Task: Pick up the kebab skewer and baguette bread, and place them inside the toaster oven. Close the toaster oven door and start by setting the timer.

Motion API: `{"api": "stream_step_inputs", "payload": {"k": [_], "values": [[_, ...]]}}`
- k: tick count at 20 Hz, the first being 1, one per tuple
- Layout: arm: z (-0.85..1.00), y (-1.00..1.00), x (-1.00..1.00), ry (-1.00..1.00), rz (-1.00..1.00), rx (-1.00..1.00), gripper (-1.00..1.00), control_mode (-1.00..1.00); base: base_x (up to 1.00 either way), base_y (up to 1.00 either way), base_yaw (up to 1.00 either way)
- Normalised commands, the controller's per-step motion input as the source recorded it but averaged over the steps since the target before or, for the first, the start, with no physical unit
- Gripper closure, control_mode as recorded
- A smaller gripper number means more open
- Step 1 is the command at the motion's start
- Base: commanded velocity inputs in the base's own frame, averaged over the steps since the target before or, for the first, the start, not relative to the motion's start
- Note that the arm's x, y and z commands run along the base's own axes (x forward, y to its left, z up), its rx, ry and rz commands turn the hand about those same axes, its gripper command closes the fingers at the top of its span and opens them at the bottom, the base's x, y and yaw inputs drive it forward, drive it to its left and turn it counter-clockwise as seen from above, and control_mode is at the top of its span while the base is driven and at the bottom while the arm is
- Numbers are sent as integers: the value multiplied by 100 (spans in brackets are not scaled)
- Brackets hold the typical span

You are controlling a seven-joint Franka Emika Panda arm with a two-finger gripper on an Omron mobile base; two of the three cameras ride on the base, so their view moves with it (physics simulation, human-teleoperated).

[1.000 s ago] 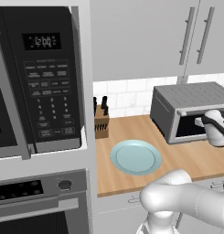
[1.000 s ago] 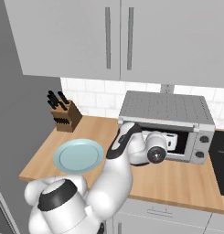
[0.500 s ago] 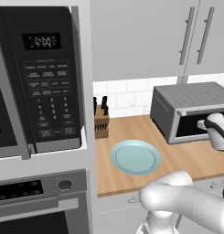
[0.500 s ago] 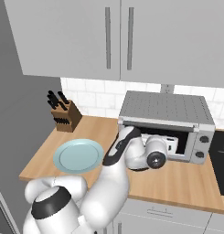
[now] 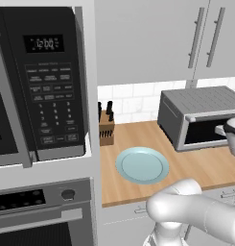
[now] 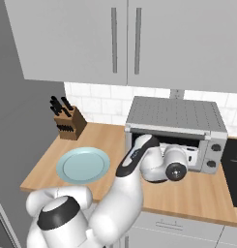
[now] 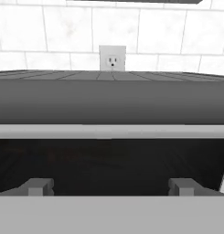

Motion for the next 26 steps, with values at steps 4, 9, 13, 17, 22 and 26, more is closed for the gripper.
{"api": "stream_step_inputs", "payload": {"k": [4,9,13,17,22,26], "values": [[0,-30,-13,0,0,0,-100,-100,0,0,0],[0,-28,-18,0,0,0,-100,-100,0,0,0],[-2,-32,-20,0,0,0,-100,-100,0,0,0],[-5,-21,-16,0,0,0,-100,-100,0,0,0],[0,-7,-1,0,0,0,-100,-100,0,0,0],[0,-1,0,0,0,0,-100,-100,0,0,0]]}}
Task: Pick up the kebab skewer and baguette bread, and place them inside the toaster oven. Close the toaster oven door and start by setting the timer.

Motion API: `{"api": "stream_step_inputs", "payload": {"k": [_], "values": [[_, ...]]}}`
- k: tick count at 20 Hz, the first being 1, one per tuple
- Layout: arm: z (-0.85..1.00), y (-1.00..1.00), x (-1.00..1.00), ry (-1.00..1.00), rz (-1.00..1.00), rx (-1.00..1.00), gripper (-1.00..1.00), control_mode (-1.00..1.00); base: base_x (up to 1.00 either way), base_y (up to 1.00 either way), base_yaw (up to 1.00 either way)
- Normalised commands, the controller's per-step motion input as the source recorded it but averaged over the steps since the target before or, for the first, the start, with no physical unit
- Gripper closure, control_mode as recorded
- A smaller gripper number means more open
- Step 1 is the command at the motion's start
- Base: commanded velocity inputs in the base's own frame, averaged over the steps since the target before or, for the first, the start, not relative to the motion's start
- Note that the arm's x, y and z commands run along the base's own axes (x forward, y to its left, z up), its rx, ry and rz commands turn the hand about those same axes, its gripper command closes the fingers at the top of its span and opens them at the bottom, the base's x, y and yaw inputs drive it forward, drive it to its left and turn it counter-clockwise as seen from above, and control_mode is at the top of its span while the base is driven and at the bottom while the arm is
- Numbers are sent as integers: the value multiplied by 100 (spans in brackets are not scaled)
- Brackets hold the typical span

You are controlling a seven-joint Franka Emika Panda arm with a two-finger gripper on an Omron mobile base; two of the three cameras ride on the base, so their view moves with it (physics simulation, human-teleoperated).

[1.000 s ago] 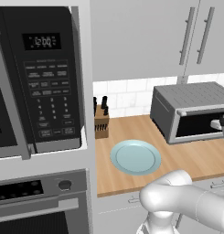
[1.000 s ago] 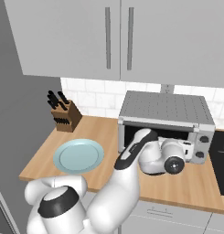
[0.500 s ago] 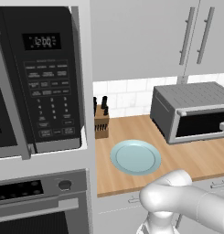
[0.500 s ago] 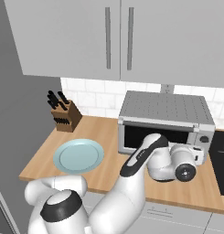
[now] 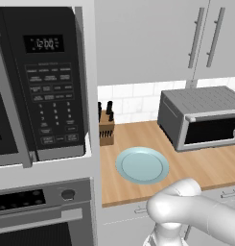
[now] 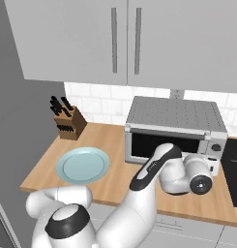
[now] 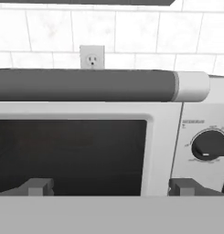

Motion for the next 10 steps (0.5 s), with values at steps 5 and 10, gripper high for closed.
{"api": "stream_step_inputs", "payload": {"k": [5,10], "values": [[-3,-6,0,0,0,0,-100,-100,0,0,0],[-15,-26,0,0,0,0,-100,-100,0,0,0]]}}
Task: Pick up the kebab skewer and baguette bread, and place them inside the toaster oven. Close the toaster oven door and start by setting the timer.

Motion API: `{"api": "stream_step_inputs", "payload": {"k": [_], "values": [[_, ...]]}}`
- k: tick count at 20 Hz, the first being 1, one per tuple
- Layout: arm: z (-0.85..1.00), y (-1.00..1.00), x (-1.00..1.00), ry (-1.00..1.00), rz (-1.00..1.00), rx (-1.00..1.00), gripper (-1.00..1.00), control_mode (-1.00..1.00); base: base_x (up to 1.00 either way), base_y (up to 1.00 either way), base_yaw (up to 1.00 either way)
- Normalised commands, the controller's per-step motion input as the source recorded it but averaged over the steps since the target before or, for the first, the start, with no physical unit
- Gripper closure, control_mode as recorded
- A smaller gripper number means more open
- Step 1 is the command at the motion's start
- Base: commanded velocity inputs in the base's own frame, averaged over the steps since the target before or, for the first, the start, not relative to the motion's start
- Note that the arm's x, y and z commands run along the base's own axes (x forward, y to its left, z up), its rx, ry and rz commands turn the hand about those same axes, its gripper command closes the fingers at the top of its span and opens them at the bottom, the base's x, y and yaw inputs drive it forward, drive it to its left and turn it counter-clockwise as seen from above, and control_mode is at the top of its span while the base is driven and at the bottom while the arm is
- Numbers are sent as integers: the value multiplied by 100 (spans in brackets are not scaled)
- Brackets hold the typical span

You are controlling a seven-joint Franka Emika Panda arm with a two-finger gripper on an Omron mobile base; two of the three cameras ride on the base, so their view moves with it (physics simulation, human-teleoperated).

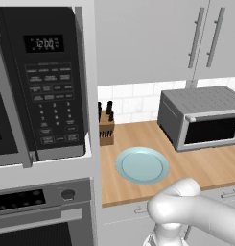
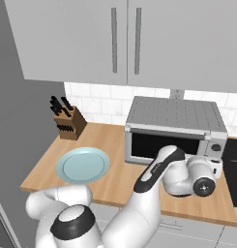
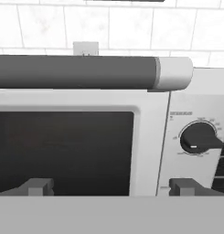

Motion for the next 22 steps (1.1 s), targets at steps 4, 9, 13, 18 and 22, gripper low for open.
{"api": "stream_step_inputs", "payload": {"k": [4,9,13,18,22], "values": [[-24,-25,0,0,0,0,-100,-100,0,0,0],[-24,-21,0,0,0,0,-100,-100,0,0,0],[-30,-20,0,0,0,0,-100,-100,0,0,0],[-37,-22,0,0,0,0,-100,-100,0,0,0],[-28,-22,2,-1,0,0,-100,-100,0,0,0]]}}
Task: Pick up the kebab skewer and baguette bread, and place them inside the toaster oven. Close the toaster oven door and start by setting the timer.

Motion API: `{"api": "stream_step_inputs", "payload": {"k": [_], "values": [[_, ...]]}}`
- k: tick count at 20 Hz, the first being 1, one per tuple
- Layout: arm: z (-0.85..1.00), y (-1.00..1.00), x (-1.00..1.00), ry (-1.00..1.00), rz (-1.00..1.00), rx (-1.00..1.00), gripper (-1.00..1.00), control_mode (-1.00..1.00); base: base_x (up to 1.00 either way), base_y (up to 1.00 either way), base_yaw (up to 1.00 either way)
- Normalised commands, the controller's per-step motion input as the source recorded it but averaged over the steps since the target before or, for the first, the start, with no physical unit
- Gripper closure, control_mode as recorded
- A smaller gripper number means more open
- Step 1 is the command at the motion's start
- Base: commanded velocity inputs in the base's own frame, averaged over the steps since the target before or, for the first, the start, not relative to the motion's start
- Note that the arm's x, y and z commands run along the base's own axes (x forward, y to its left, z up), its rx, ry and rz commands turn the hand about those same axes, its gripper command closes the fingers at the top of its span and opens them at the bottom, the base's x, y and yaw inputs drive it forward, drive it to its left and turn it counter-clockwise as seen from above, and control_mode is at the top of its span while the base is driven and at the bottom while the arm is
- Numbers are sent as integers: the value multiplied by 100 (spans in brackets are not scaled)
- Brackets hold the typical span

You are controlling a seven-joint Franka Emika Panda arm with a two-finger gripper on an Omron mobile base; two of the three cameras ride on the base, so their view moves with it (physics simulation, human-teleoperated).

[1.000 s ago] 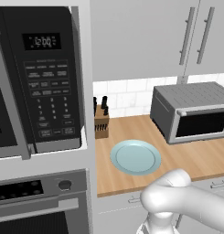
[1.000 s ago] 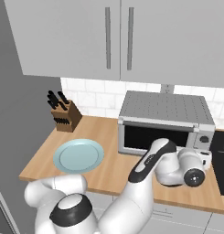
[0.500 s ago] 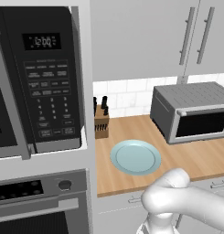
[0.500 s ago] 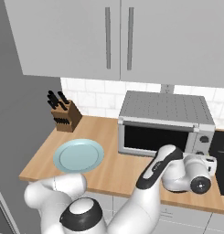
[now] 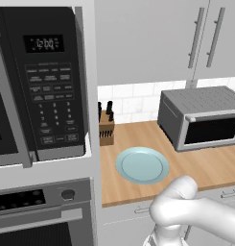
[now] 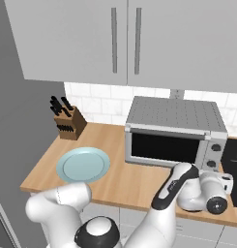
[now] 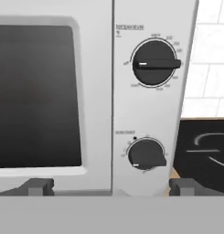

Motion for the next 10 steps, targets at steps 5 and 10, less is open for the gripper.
{"api": "stream_step_inputs", "payload": {"k": [5,10], "values": [[-18,-17,9,-1,0,0,-100,-100,0,0,0],[-1,-10,26,0,0,0,-100,-100,0,0,0]]}}
